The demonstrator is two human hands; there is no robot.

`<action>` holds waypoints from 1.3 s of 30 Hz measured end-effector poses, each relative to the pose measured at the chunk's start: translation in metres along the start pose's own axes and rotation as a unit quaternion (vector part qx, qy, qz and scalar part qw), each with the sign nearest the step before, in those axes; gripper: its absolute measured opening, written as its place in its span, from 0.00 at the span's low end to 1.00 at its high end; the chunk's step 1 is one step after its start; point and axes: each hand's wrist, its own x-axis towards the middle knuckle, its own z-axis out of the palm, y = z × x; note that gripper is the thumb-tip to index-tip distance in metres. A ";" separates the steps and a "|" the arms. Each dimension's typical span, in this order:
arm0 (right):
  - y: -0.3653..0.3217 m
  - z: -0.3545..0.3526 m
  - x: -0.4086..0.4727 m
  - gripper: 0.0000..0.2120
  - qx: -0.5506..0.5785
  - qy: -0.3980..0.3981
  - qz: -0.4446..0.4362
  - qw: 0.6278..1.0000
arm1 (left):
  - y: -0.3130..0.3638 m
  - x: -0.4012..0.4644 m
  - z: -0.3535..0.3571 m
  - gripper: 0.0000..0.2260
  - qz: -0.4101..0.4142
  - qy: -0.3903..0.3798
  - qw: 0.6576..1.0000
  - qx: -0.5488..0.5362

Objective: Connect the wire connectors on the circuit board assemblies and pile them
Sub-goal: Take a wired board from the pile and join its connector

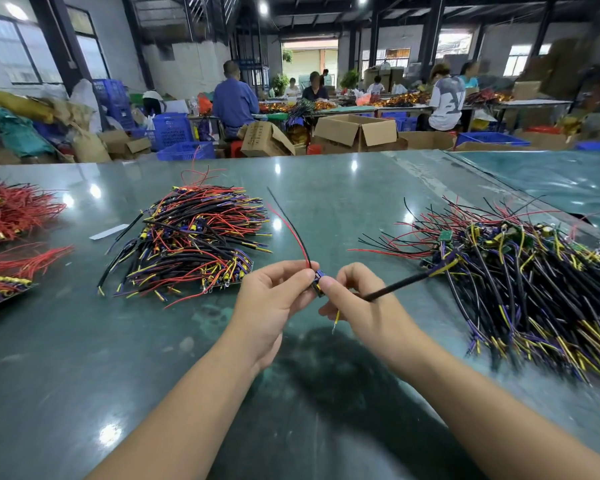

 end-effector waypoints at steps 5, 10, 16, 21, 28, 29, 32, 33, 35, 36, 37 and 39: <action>0.002 0.002 0.002 0.06 0.029 -0.002 0.036 0.999 | 0.001 0.000 -0.002 0.07 0.005 -0.002 1.000 -0.014; -0.003 0.002 -0.001 0.06 0.091 -0.012 0.075 0.993 | -0.001 -0.001 -0.001 0.08 0.010 -0.002 1.000 0.000; -0.008 0.000 -0.002 0.06 0.138 -0.007 0.066 0.988 | -0.001 0.000 -0.004 0.09 0.020 -0.043 0.999 0.022; -0.003 0.000 -0.003 0.07 0.150 -0.009 0.078 0.986 | -0.005 0.000 -0.003 0.06 0.065 -0.006 0.993 0.095; -0.007 0.000 -0.001 0.03 0.128 -0.004 0.045 0.991 | -0.004 0.001 -0.003 0.07 0.140 0.029 0.973 0.179; -0.008 0.000 -0.001 0.03 0.119 -0.009 0.035 0.992 | -0.003 0.001 -0.003 0.08 0.153 0.036 0.969 0.190; -0.011 -0.001 0.000 0.02 0.100 -0.017 0.018 0.995 | -0.003 0.003 -0.004 0.10 0.172 0.050 0.962 0.205; -0.012 -0.001 0.000 0.02 0.097 -0.020 0.016 0.995 | -0.003 0.003 -0.004 0.10 0.170 0.050 0.965 0.195; -0.013 -0.001 0.000 0.01 0.098 -0.028 0.014 0.995 | -0.002 0.004 -0.006 0.09 0.158 0.049 0.973 0.158; -0.013 -0.001 0.000 0.01 0.097 -0.032 0.014 0.995 | -0.001 0.005 -0.007 0.09 0.156 0.051 0.976 0.142; -0.014 -0.001 0.000 0.01 0.092 -0.036 0.013 0.995 | 0.000 0.005 -0.008 0.08 0.159 0.053 0.977 0.136; -0.014 -0.002 0.000 0.02 0.082 -0.044 0.013 0.996 | 0.001 0.007 -0.011 0.08 0.179 0.052 0.970 0.156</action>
